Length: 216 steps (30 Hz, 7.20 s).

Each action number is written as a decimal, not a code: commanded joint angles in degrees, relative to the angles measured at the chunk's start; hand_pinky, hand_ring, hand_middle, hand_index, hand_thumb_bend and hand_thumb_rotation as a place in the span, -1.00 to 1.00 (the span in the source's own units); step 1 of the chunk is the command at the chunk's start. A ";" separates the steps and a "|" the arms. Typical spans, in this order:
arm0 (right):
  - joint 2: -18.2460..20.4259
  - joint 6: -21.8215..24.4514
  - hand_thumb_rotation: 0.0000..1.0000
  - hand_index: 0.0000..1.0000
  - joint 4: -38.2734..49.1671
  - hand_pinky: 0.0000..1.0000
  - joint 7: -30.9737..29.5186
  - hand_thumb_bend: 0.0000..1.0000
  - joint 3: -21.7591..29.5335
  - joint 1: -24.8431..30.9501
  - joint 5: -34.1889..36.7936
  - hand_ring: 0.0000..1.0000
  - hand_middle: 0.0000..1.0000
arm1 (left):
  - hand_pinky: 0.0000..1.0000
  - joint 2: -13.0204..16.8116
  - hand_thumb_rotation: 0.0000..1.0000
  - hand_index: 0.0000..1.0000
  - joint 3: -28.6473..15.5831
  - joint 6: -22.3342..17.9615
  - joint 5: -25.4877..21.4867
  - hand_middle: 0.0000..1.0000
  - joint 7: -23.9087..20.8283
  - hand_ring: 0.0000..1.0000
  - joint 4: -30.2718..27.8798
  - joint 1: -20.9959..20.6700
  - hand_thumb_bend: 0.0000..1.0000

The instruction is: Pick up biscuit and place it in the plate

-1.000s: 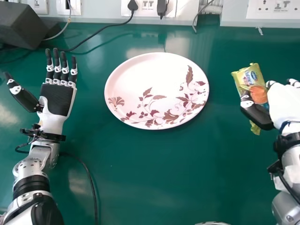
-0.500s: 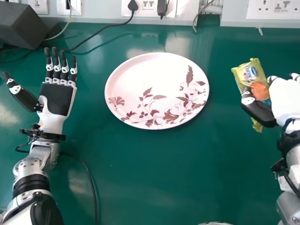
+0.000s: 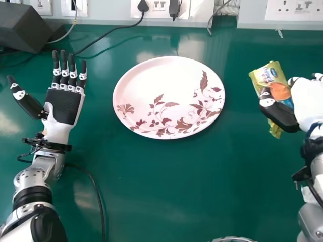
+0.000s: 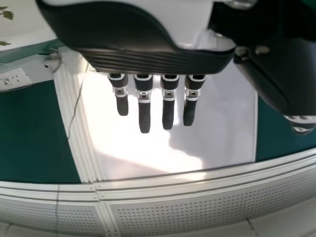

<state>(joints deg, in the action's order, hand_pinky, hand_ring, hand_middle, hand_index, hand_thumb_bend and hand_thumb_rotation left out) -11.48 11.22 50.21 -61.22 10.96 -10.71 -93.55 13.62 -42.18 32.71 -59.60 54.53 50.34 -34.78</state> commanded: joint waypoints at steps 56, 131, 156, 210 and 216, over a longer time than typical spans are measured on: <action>1.26 -0.20 -0.89 -0.01 -9.47 -1.00 12.28 0.00 -8.75 -11.12 4.68 -1.00 -0.79 | 0.76 -0.76 0.30 0.82 1.79 -0.69 3.09 0.75 5.60 0.65 4.49 4.00 0.93; -6.36 1.09 -0.90 -0.01 -45.32 -1.00 48.34 0.01 -25.46 -19.63 23.90 -1.00 -0.79 | 0.74 -0.63 0.41 0.94 2.63 -0.32 2.95 0.76 6.82 0.59 4.52 3.99 0.94; -10.90 -1.68 -0.89 -0.01 -52.91 -1.00 46.01 0.00 -30.27 -23.99 30.76 -1.00 -0.77 | 0.77 -0.63 0.51 0.96 2.44 -0.73 2.82 0.75 6.70 0.63 3.36 4.99 0.92; -13.30 -5.53 -0.88 -0.01 -64.28 -0.88 44.45 0.01 -34.08 -25.25 43.07 -0.80 -0.51 | 0.78 -2.91 0.65 0.99 4.97 -3.17 4.56 0.81 6.84 0.68 -1.12 6.85 0.96; -14.39 -5.43 -0.99 -0.01 -62.75 -0.71 43.86 0.04 -34.18 -24.56 42.76 -0.54 -0.06 | 0.79 -4.43 0.79 1.00 5.31 -3.43 4.21 0.83 4.56 0.69 -4.25 8.41 1.00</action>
<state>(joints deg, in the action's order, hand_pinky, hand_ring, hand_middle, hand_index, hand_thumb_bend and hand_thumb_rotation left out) -25.01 5.71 -12.96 -16.39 -22.51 -36.96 -50.78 12.20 -37.41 29.38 -56.87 59.79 43.85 -32.12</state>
